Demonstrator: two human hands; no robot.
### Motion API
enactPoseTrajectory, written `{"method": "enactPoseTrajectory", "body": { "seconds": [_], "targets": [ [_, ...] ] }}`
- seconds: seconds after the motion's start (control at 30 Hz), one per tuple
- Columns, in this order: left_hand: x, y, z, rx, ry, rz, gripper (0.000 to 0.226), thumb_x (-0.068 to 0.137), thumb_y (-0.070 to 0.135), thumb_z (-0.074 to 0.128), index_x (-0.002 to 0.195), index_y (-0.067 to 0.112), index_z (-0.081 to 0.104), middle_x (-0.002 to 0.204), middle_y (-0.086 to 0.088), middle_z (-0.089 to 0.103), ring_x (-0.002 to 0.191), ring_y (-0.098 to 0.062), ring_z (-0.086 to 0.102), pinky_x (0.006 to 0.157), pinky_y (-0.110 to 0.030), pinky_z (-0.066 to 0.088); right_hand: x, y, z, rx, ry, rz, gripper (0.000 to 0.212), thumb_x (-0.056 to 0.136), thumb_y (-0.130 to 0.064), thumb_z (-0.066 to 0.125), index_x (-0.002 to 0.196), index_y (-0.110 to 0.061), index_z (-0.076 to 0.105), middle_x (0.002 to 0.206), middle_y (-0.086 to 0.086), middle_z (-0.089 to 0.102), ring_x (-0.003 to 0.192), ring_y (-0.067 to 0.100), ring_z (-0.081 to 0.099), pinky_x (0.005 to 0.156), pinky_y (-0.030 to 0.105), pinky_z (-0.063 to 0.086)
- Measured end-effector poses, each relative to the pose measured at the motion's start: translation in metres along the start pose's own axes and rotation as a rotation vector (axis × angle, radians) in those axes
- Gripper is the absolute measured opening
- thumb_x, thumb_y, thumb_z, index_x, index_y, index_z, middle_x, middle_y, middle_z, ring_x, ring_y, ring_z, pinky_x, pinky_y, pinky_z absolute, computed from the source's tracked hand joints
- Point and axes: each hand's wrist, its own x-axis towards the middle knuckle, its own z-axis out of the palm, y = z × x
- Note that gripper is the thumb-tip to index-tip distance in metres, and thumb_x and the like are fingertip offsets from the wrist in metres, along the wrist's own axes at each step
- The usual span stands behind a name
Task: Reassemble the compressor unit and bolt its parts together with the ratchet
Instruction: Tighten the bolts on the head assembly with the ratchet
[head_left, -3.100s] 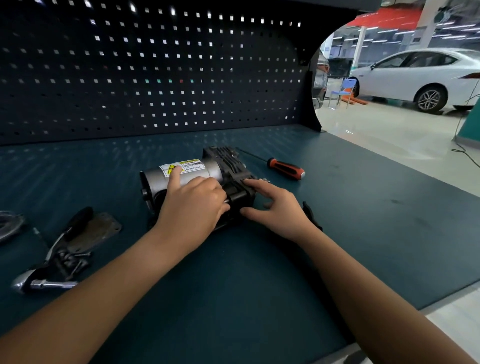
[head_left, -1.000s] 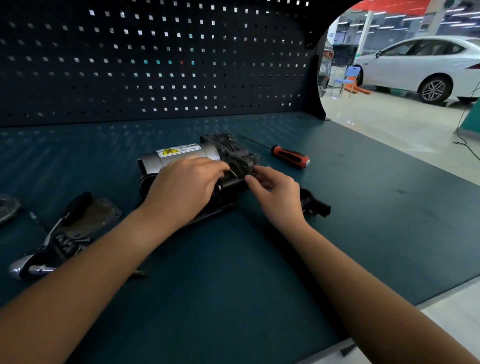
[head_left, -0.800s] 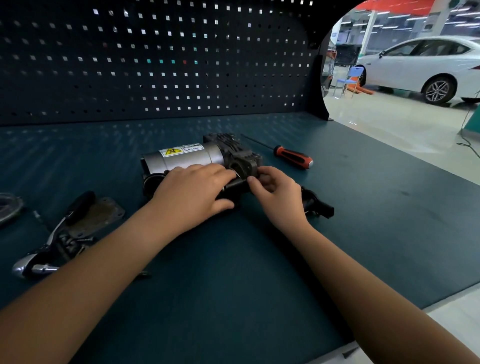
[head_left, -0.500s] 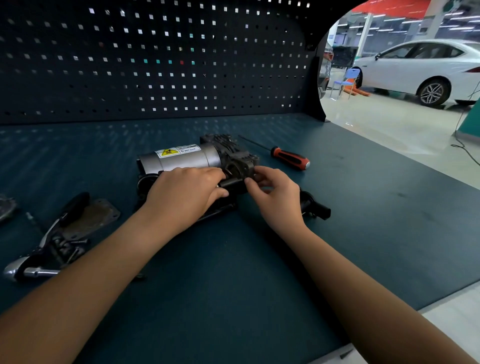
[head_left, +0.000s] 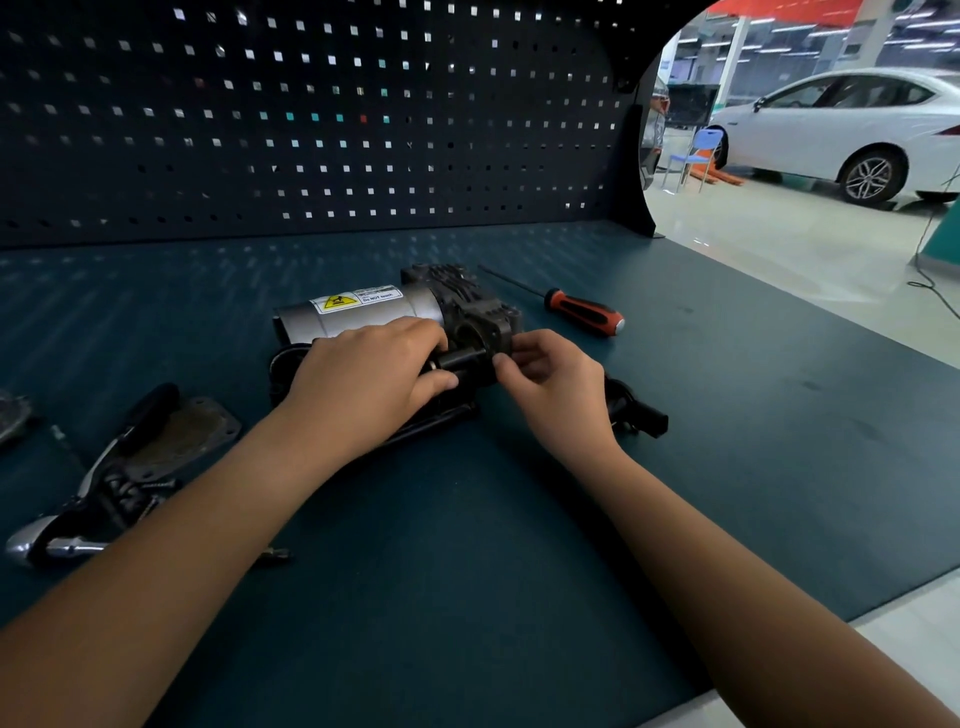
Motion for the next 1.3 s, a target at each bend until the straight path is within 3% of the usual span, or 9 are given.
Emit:
{"method": "enactPoseTrajectory", "body": {
  "seconds": [0.1,0.17,0.33,0.47,0.67,0.87,1.1,1.17,1.3],
  "targets": [
    [0.0,0.003,0.002,0.13,-0.095,-0.002,0.082,0.073,0.067,0.058,0.137,0.029,0.022,0.139,0.008,0.043,0.12,-0.019,0.049,0.076,-0.032,0.038,-0.001,-0.001,0.0,-0.005,-0.01,-0.004,0.018,0.085,-0.015,0.066,0.1,-0.006,0.065,0.083,0.0,0.061,0.069,-0.001,0.053,0.064,0.002,0.041],
    [-0.001,0.008,0.008,0.249,-0.092,0.016,0.092,0.072,0.064,0.061,0.142,0.029,0.012,0.138,0.004,0.043,0.122,-0.02,0.047,0.081,-0.031,0.039,-0.001,-0.001,-0.001,-0.002,-0.016,-0.009,0.018,0.085,-0.015,0.066,0.101,-0.006,0.064,0.084,-0.001,0.061,0.069,-0.002,0.053,0.064,0.001,0.041],
    [0.001,0.007,0.011,0.219,-0.023,-0.004,0.064,0.075,0.058,0.062,0.127,0.028,0.04,0.124,0.008,0.057,0.111,-0.019,0.055,0.071,-0.03,0.032,-0.001,-0.001,0.0,0.007,-0.014,-0.014,0.019,0.085,-0.014,0.065,0.101,-0.005,0.065,0.084,-0.001,0.06,0.068,-0.004,0.052,0.064,0.0,0.04],
    [0.002,0.006,0.007,0.174,0.029,-0.036,0.067,0.074,0.06,0.063,0.13,0.032,0.04,0.124,0.011,0.058,0.109,-0.019,0.056,0.067,-0.029,0.028,-0.001,-0.001,-0.001,0.016,-0.021,-0.011,0.016,0.085,-0.014,0.065,0.098,-0.006,0.065,0.083,-0.001,0.06,0.067,-0.003,0.052,0.064,0.0,0.04],
    [0.009,0.01,0.007,0.127,0.04,-0.019,0.072,0.073,0.058,0.065,0.134,0.031,0.038,0.128,0.011,0.056,0.113,-0.018,0.054,0.077,-0.031,0.04,-0.001,-0.001,-0.001,0.028,-0.028,0.002,0.014,0.085,-0.014,0.065,0.097,-0.006,0.065,0.087,0.004,0.065,0.071,0.006,0.056,0.066,0.006,0.043],
    [0.012,0.014,0.004,0.119,0.035,-0.068,0.067,0.071,0.059,0.067,0.128,0.03,0.046,0.117,0.008,0.062,0.107,-0.02,0.057,0.065,-0.028,0.028,0.0,-0.001,-0.001,0.034,-0.033,0.004,0.009,0.084,-0.013,0.066,0.093,-0.01,0.066,0.082,0.0,0.062,0.068,0.002,0.054,0.065,0.006,0.043],
    [0.015,0.018,0.005,0.135,0.002,-0.081,0.064,0.072,0.058,0.067,0.125,0.027,0.049,0.116,0.005,0.062,0.106,-0.022,0.057,0.065,-0.028,0.031,-0.001,-0.004,-0.001,-0.035,-0.002,-0.044,0.009,0.083,-0.012,0.066,0.09,-0.008,0.069,0.077,-0.001,0.06,0.065,0.002,0.053,0.064,0.005,0.041],
    [0.017,0.019,0.004,0.129,-0.009,-0.082,0.064,0.071,0.058,0.067,0.124,0.027,0.05,0.114,0.004,0.063,0.106,-0.022,0.058,0.065,-0.027,0.031,-0.002,-0.006,-0.002,-0.067,0.0,-0.054,0.012,0.083,-0.013,0.066,0.093,-0.008,0.07,0.078,-0.002,0.058,0.066,0.004,0.053,0.066,0.008,0.042],
    [0.018,0.019,0.003,0.126,0.003,-0.068,0.062,0.071,0.058,0.067,0.123,0.027,0.051,0.111,0.004,0.063,0.107,-0.021,0.055,0.066,-0.028,0.028,-0.006,-0.009,-0.002,-0.063,-0.08,-0.033,0.024,0.084,-0.016,0.064,0.107,-0.008,0.064,0.094,-0.001,0.057,0.085,0.015,0.062,0.085,0.033,0.05]
  ]
}}
